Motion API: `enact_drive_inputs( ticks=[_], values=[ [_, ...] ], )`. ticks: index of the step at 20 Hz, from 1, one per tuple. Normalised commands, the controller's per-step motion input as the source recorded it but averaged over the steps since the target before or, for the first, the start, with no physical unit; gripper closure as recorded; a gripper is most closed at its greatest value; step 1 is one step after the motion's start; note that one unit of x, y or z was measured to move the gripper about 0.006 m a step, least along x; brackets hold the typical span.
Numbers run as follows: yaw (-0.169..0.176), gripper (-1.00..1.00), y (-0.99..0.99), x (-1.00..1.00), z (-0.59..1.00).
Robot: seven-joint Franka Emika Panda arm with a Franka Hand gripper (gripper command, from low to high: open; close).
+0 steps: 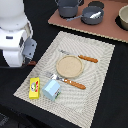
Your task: Interact with the objects in diverse but meaningful ways.
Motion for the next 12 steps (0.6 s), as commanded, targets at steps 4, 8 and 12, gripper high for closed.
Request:
enact_drive_inputs(
  ticks=[4,8,12],
  values=[
    [0.055,-1.0,-0.01,-0.14,-0.31],
    [0.059,-1.0,-0.1,-0.2,-0.56],
    [0.059,-1.0,-0.14,-0.21,-0.67]
  ],
)
